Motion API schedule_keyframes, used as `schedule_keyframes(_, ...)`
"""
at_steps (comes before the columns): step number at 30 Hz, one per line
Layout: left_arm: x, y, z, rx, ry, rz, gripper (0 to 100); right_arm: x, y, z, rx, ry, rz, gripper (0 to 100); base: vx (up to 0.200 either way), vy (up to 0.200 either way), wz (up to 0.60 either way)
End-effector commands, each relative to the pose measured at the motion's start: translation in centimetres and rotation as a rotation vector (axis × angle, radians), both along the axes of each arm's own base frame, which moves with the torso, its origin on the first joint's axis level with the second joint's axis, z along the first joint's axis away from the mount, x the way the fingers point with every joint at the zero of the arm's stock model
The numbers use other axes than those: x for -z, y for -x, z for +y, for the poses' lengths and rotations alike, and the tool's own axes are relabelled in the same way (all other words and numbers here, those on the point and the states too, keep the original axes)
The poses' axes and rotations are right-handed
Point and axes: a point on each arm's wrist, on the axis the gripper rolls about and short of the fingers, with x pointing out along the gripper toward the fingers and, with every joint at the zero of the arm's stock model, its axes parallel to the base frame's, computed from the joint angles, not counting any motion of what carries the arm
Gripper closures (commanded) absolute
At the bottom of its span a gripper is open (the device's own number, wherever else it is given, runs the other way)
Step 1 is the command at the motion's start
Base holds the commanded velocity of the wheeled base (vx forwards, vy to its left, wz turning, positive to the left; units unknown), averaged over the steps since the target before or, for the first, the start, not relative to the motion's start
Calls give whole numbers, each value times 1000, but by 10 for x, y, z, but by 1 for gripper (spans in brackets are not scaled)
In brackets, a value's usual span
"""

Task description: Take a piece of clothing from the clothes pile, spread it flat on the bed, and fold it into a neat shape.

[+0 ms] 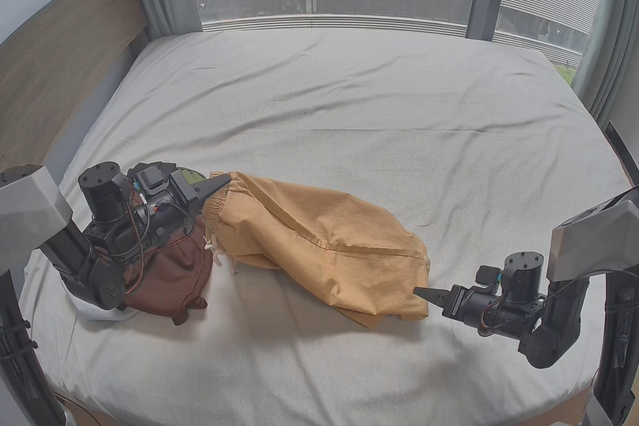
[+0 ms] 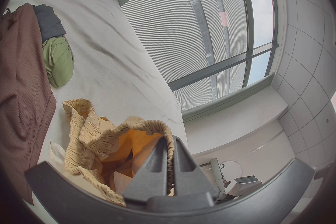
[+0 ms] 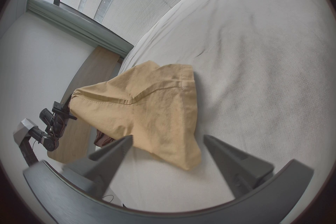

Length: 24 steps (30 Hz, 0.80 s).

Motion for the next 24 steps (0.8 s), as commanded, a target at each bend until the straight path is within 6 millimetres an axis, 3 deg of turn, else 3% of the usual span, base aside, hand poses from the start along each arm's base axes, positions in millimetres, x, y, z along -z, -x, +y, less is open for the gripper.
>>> schedule_keyframes(1,0,0,0,1,1,-2,100,2,-10,-11,39,-9,-8,0,0,0,0)
schedule_keyframes(8,-2,0,1,-2,2,-8,100,4,-32,-23,82,-42,-41,0,0,0,0)
schedule_keyframes(17,-5,1,1,-1,5,-27,100,22,-70,-12,91,-84,-48,0,0,0,0)
schedule_keyframes(24,-4,2,-1,4,1,-36,100,14,-80,-6,64,-188,-33,0,0,0,0)
